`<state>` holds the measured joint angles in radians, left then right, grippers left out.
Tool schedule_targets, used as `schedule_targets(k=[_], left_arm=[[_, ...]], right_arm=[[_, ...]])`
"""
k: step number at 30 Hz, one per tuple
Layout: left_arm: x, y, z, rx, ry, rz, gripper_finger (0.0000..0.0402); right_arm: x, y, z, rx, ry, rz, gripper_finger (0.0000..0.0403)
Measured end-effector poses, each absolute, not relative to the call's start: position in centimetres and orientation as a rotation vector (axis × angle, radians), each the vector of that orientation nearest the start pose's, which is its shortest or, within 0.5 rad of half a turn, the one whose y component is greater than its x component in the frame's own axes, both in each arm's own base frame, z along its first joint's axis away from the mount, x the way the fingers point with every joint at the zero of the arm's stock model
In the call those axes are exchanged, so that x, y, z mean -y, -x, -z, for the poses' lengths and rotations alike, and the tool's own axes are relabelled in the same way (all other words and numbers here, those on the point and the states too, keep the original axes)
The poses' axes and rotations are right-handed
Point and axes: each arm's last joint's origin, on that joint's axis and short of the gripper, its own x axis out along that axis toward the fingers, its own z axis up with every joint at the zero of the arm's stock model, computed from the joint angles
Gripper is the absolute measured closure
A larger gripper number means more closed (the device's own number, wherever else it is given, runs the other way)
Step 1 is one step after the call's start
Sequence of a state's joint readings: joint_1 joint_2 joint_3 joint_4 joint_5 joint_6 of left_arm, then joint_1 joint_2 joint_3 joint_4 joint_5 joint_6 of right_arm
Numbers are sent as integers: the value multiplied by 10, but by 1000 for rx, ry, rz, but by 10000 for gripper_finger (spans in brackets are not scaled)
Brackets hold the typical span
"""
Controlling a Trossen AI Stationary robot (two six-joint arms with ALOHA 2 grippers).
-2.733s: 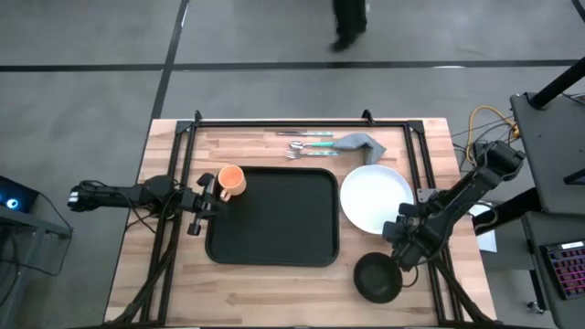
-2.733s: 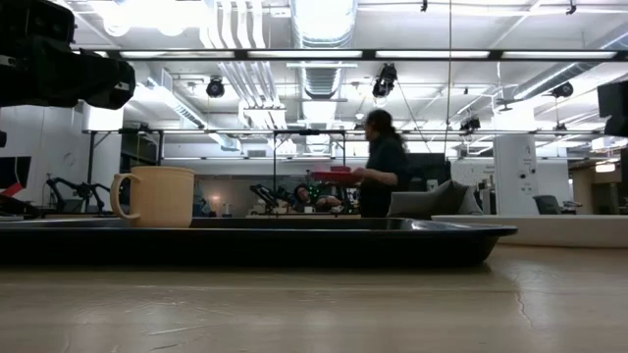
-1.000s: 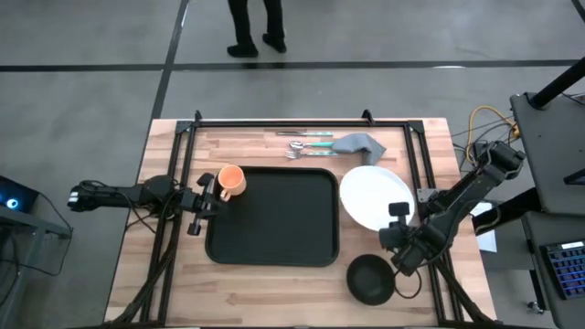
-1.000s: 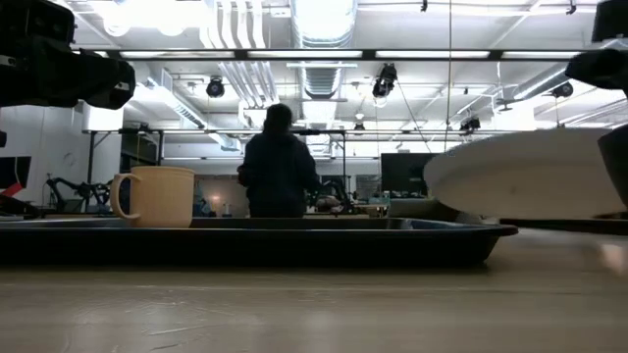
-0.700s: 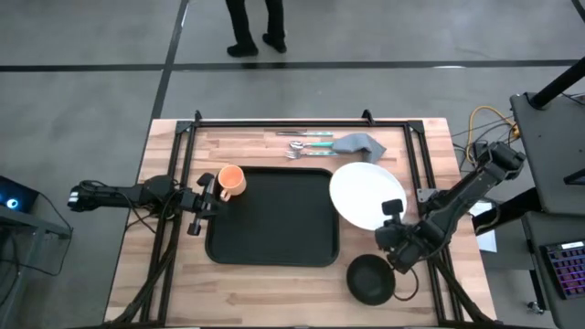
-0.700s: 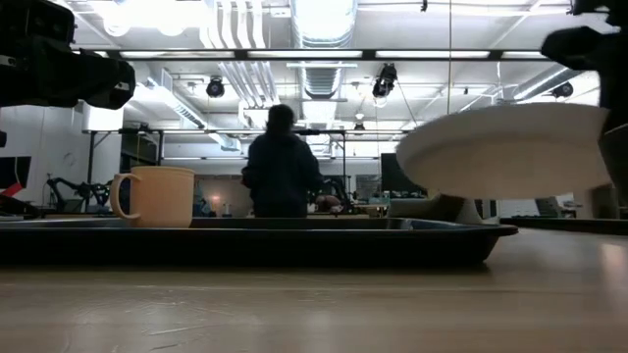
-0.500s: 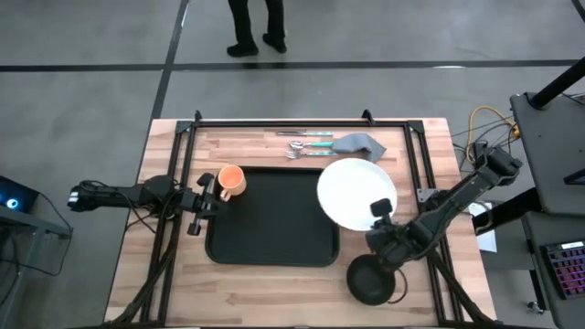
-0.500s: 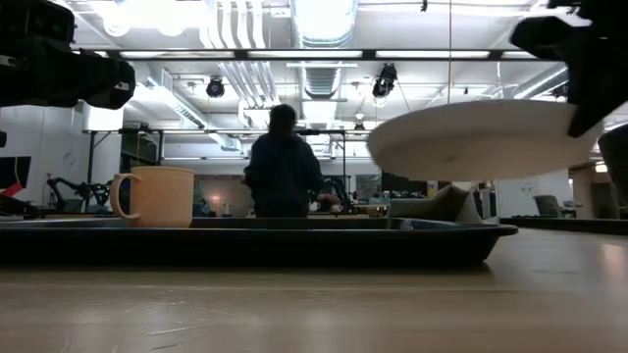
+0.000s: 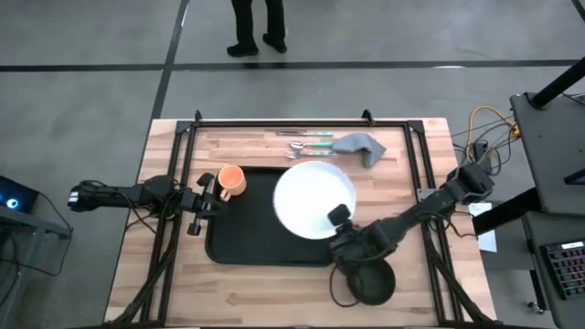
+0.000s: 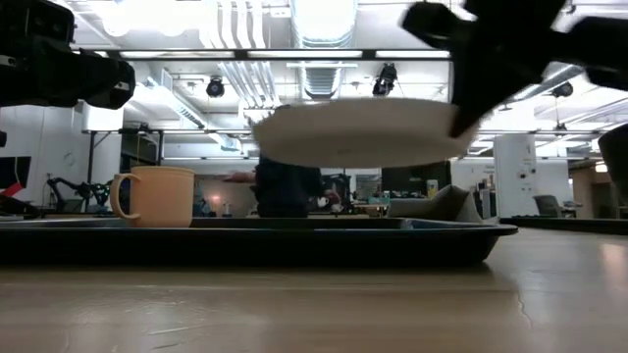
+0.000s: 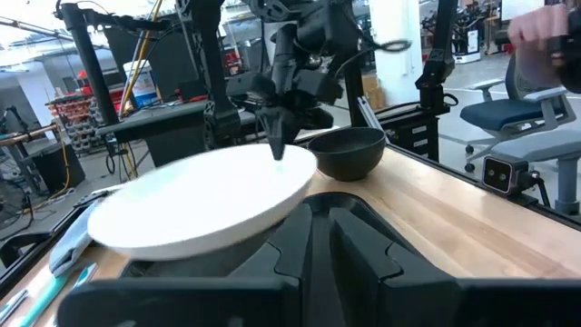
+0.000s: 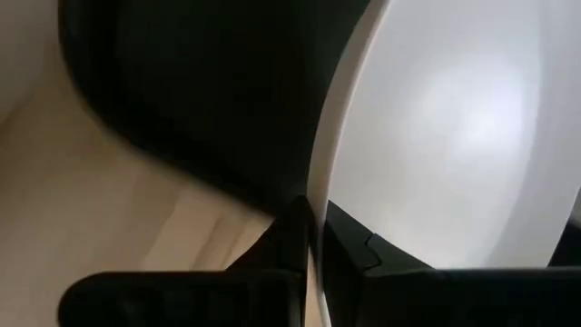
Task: Set up tray
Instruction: Put the white plate at the bottom of the yellow mug on the black tray
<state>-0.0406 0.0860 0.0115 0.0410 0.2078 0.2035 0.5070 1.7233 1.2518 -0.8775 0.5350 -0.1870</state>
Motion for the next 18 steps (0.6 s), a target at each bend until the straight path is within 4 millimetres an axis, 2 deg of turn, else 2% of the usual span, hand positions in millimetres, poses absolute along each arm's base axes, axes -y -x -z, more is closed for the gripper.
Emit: schedule_targets(k=[4, 7, 12, 18], left_arm=[[10, -101, -164, -8, -200, 251, 379], [10, -101, -164, -8, -200, 251, 379], [10, -101, -164, -9, -200, 251, 379], [10, -102, -164, -10, -199, 251, 379]], right_arm=[[-142, -315, -220, -1023, 818, -189, 394], [-138, -326, -219, -970, 868, -245, 394], [-130, -343, -205, -986, 967, -319, 394], [-126, -376, -184, -966, 985, -426, 394]])
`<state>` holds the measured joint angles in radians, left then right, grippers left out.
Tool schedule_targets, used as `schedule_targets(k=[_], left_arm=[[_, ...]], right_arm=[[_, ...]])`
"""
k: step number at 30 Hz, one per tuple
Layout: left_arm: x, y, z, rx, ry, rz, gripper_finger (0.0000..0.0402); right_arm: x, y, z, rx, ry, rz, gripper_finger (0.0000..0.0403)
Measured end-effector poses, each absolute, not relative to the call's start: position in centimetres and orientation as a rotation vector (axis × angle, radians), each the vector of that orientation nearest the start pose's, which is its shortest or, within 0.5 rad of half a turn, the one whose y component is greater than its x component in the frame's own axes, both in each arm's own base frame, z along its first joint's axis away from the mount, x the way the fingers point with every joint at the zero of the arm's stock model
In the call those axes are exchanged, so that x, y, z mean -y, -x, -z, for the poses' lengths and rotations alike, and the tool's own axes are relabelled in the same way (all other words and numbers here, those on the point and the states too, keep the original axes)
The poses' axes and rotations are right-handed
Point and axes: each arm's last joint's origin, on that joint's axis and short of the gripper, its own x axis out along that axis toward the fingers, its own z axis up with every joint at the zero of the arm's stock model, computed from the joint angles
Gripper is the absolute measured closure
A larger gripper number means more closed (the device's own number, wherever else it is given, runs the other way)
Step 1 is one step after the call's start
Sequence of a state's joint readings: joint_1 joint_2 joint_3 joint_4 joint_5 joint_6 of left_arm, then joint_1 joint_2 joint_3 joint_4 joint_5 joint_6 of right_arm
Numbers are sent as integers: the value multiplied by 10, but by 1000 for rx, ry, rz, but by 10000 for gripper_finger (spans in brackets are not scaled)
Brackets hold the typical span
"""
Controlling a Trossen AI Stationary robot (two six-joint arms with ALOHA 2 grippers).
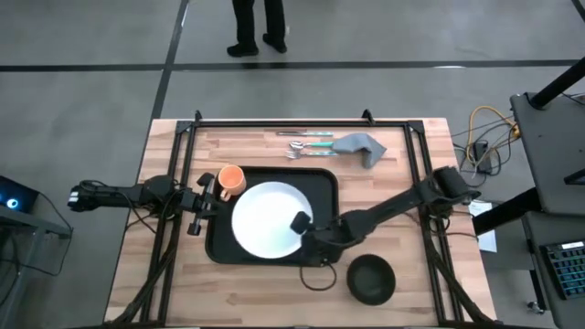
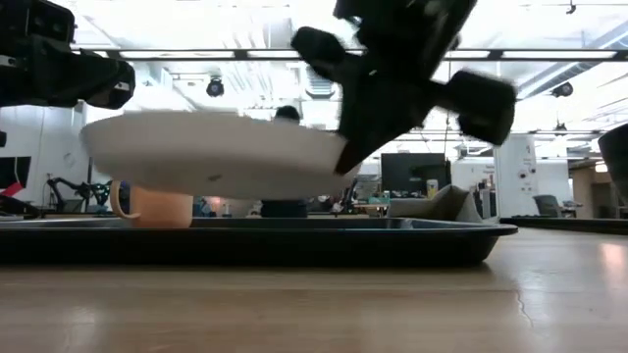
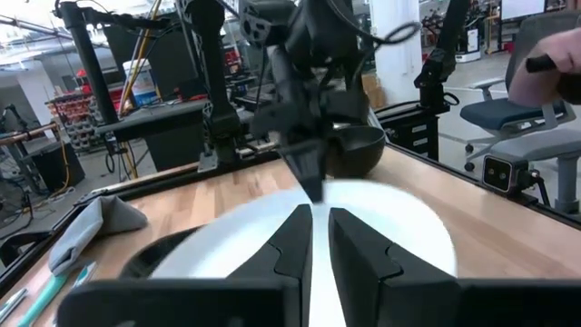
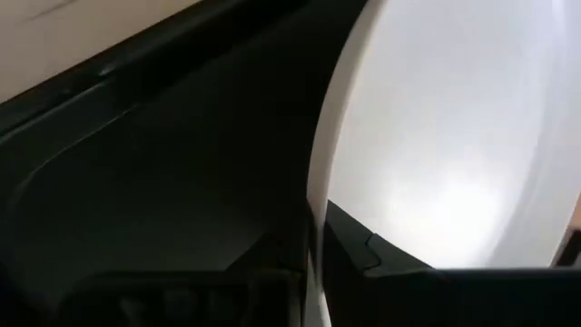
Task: Set up tray
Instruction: Put the white plate at the bottom of the yellow mug on the black tray
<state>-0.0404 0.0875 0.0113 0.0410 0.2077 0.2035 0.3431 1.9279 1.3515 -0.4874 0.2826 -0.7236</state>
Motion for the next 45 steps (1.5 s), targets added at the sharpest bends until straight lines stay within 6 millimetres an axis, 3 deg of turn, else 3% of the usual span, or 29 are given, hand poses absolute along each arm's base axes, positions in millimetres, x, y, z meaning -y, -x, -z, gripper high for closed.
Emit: schedule_targets(k=[8, 15, 28, 39, 45], left_arm=[[10, -102, -164, -19, -199, 252, 379], [10, -102, -163, -24, -198, 252, 379], [10, -104, -161, -47, -196, 254, 379], [10, -104, -161, -48, -196, 254, 379], [10, -104, -161, -48, -196, 254, 379]], right_arm=[[-124, -422, -158, -970, 1040, -514, 394], [-118, -444, -149, -954, 1075, -545, 394], [-99, -453, -151, -956, 1055, -525, 394], [-97, -455, -139, -967, 1033, -540, 395], [-98, -457, -143, -955, 1026, -541, 394]])
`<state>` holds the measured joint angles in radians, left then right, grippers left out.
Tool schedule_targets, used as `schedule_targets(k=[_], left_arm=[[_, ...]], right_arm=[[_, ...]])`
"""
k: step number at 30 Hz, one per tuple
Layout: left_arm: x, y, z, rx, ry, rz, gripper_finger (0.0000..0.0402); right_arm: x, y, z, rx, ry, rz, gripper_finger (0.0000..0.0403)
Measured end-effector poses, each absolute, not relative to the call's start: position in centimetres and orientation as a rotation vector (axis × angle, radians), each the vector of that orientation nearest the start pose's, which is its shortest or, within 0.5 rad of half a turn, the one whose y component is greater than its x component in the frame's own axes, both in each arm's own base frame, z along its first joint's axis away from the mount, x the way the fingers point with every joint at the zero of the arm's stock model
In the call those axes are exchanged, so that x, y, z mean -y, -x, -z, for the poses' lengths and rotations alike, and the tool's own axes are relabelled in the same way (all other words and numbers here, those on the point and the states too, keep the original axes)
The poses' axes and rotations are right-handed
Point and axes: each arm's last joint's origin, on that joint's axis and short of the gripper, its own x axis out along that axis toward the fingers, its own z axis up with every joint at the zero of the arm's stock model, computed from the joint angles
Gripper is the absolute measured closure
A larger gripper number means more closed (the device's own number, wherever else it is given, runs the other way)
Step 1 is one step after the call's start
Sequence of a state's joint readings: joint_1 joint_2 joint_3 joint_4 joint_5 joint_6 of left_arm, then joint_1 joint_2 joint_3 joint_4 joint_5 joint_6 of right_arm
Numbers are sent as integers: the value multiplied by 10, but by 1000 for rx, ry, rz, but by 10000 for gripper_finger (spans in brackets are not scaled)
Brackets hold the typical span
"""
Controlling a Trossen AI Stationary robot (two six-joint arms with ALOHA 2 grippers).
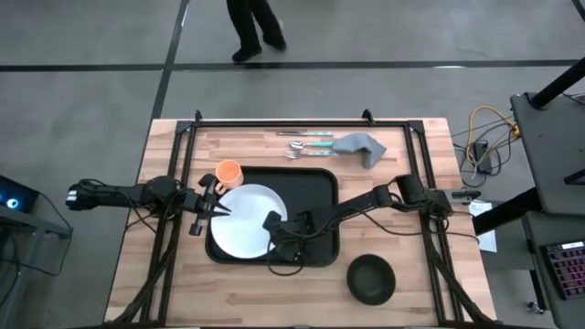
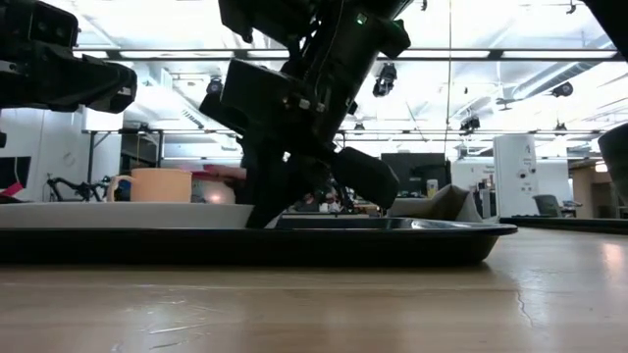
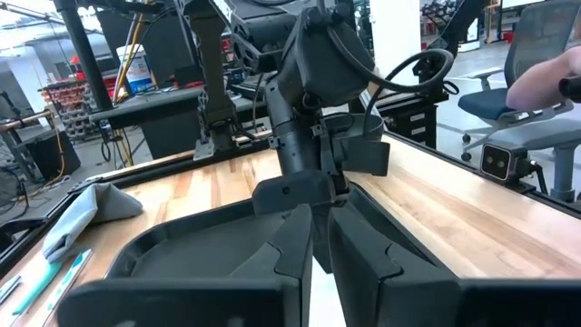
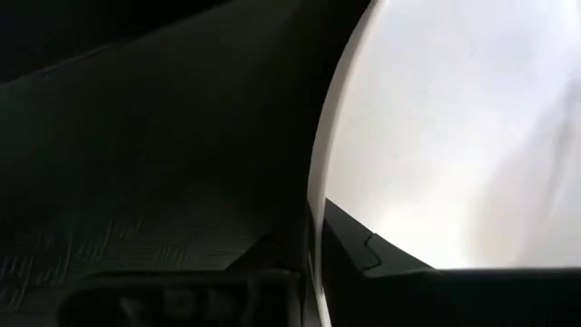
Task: Set up tray
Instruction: Put the white plate at the bottom of the yellow mug on the black tray, then put the black bowl on the white plate on the black tray
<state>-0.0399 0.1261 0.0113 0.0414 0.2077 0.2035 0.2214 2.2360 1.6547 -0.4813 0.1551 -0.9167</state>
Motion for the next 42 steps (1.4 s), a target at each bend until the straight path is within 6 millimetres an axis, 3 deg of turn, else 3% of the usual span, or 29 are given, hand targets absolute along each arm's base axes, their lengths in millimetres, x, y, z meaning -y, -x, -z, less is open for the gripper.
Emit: schedule_targets(k=[6, 18, 26, 42], left_arm=[[10, -104, -161, -48, -196, 254, 379], [10, -104, -161, -48, -196, 254, 379], [10, -104, -161, -48, -196, 254, 379], [10, -104, -161, -48, -196, 254, 379]], right_arm=[[-99, -460, -147, -942, 1018, -532, 379], [-99, -459, -148, -967, 943, -501, 311], [-103, -453, -149, -1017, 920, -500, 301], [-99, -427, -195, -1121, 735, -405, 306]])
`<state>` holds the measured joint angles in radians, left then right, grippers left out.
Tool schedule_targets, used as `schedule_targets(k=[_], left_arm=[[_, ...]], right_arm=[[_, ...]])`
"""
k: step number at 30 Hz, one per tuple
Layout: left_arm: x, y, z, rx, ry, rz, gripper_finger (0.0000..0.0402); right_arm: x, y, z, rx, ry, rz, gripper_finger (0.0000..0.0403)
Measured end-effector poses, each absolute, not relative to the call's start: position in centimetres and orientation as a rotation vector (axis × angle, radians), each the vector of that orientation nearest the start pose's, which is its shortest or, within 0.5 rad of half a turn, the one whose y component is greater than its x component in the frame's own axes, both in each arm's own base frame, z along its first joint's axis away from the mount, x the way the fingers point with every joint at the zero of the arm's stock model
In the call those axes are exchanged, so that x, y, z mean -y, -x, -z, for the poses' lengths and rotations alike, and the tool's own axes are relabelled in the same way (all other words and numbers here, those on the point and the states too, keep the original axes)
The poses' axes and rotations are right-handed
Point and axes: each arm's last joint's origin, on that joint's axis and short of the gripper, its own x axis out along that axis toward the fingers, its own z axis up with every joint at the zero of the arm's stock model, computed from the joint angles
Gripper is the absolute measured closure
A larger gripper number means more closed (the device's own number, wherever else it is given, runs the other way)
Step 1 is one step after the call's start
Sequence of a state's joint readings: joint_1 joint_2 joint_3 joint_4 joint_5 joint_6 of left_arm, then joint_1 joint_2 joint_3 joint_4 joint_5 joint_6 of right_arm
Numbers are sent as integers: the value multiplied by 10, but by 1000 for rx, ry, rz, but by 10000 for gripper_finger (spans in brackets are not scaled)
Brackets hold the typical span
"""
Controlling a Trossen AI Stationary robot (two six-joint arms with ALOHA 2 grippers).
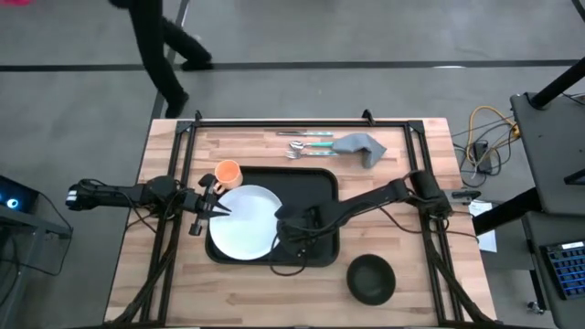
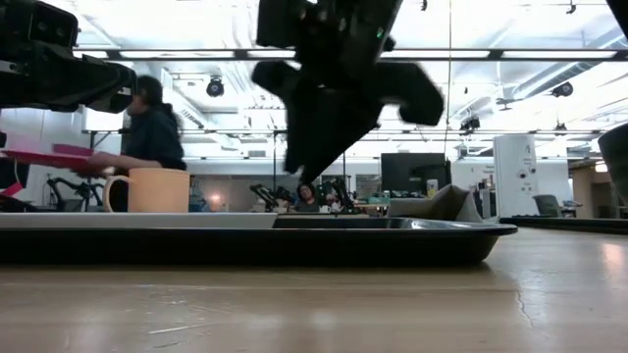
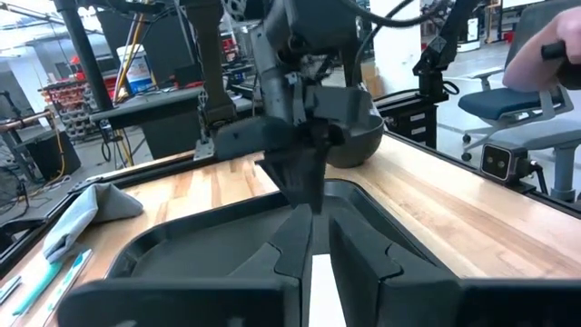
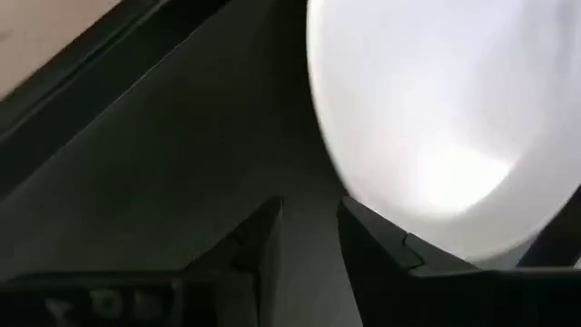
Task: Set up tray
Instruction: Put the black bowl on the white plate on the black tray
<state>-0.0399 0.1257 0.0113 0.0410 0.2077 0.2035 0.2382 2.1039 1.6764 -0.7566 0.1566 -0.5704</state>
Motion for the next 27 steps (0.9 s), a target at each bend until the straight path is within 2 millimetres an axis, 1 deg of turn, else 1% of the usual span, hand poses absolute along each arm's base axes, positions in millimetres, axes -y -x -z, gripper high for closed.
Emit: schedule_targets(k=[8, 13, 16, 22, 27], left_arm=[[10, -104, -161, -48, -196, 254, 379], [10, -104, -161, -48, -196, 254, 379], [10, -104, -161, -48, -196, 254, 379], [10, -104, -161, -48, -196, 254, 379], [10, -104, -161, -48, -196, 254, 379]], right_arm=[[-98, -397, -216, -1308, 594, -358, 320], [-102, -380, -228, -1392, 443, -391, 329], [-105, -371, -238, -1407, 369, -429, 332], [-121, -358, -249, -1424, 282, -460, 335], [-140, -348, -253, -1431, 284, -474, 335]])
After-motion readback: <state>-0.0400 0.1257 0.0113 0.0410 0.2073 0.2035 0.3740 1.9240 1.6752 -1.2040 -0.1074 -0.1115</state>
